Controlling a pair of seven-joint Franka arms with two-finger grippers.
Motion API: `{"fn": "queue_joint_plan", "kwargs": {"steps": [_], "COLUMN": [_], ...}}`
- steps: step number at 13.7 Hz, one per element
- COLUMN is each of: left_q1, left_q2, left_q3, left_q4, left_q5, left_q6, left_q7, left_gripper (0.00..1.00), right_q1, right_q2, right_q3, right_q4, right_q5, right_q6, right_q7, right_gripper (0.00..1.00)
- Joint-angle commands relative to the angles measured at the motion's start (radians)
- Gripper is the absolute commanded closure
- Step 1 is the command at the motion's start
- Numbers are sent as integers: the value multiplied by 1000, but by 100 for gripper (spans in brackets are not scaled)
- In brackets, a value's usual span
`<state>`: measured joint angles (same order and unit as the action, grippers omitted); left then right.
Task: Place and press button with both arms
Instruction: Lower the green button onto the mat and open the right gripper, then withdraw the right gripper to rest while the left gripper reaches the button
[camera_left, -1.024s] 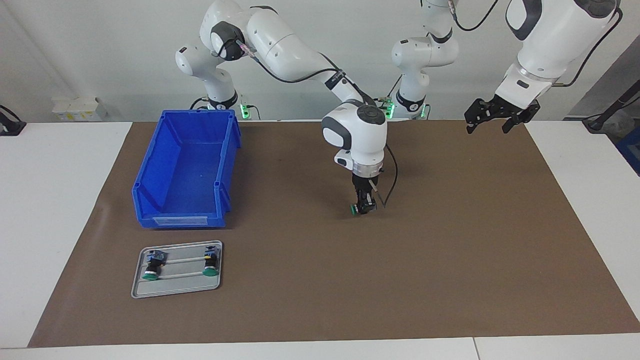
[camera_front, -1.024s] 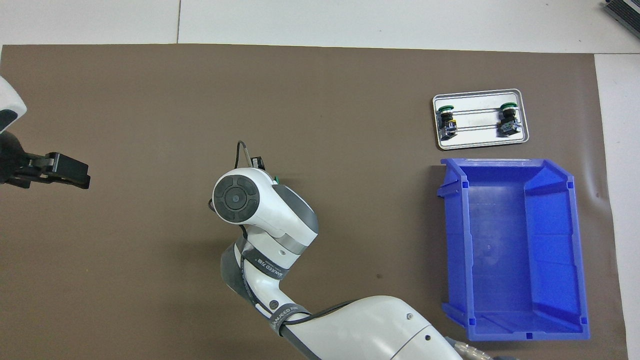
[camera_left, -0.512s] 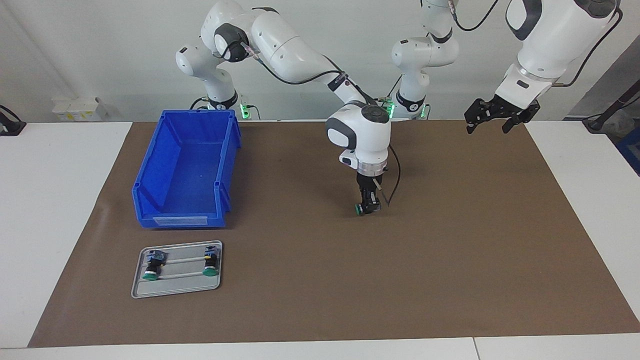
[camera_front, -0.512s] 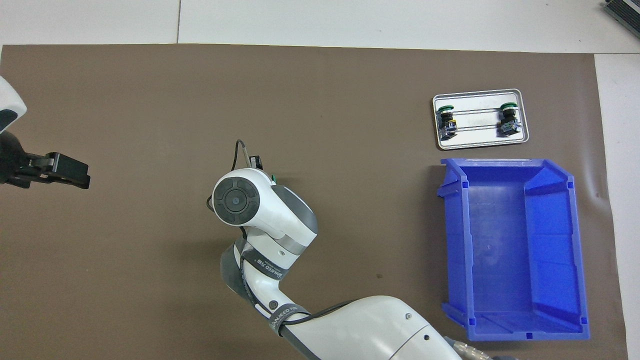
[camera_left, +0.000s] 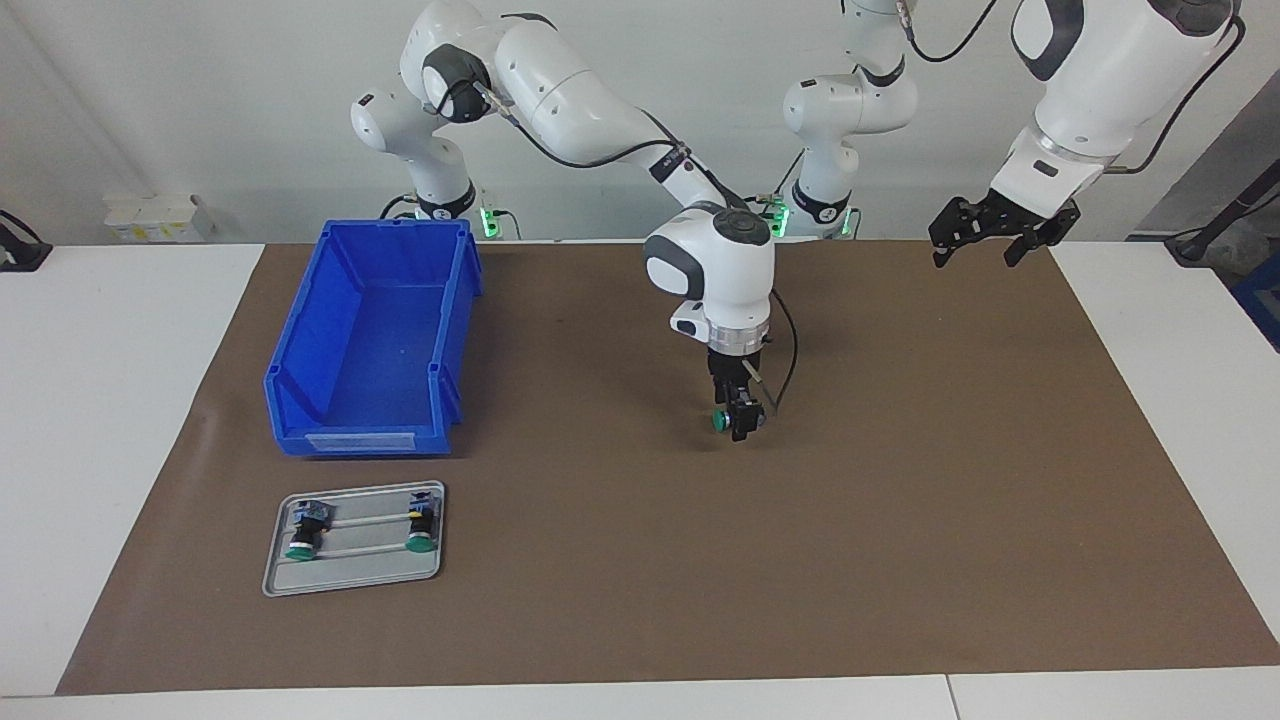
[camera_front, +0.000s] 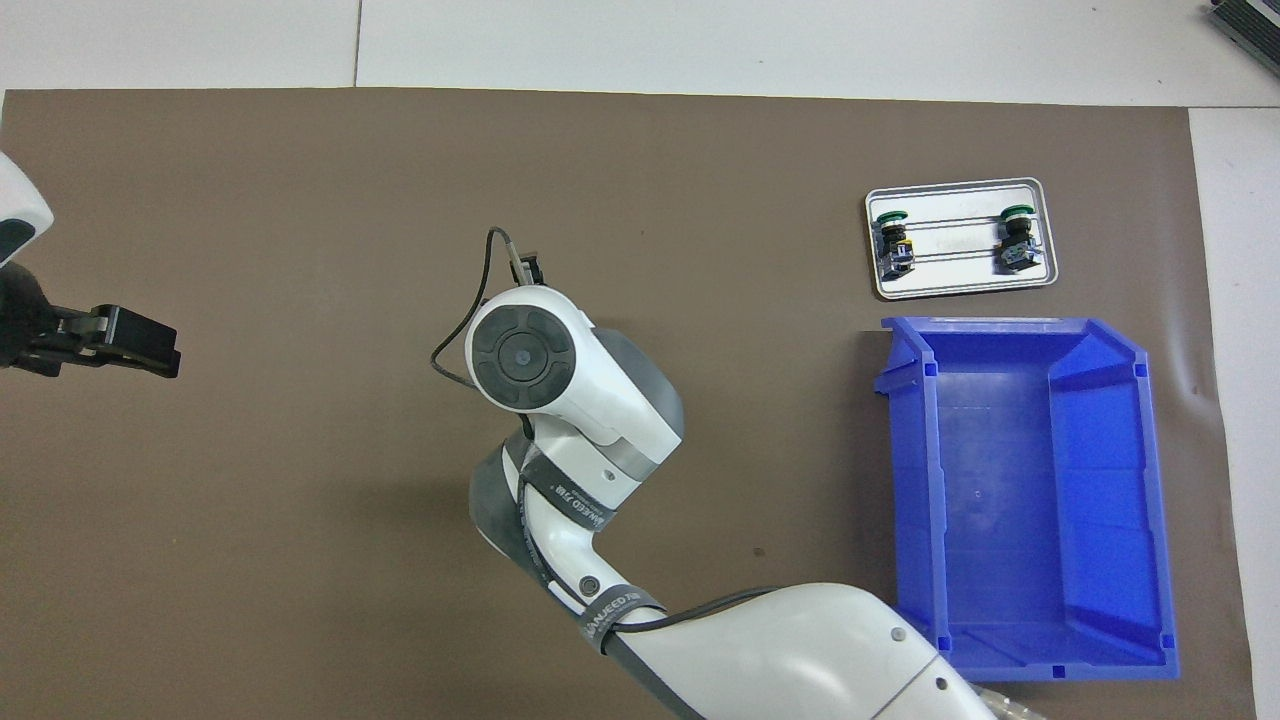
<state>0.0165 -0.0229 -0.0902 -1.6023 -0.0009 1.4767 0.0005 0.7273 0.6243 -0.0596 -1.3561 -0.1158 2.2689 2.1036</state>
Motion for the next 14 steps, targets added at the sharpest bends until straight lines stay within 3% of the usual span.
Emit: {"fn": "queue_joint_plan", "kwargs": {"steps": [1,4,8,12,14], "left_q1": [2,2,-18,-125,-179], "left_q2": [-12,-12,-14,-84,-63], "left_q3": [-3,-3,-8,-14,-14], "left_q4": [-11,-11,-24,-266,-297], "left_q5": [18,19,18,-16,-106], "left_q6": [-10,-10,20,424,528], "left_q7": [-5,-5,-7,31,122], "left_gripper": [0,0,0,0,0], "right_q1": [-80,-185,-330,-500,-557], "right_q2": [-191,-305,-354,-412,-449], "right_q3": [9,9,9,9,9], "right_q4": [-181,-285,-302,-302,-302], "right_q5": [-5,-5,-5,-5,-5], "right_q6": [-3,-8,-87,-181,-224], "right_q7": [-172,-440,-896,-1392,-1593], "right_gripper": [0,0,0,0,0]}}
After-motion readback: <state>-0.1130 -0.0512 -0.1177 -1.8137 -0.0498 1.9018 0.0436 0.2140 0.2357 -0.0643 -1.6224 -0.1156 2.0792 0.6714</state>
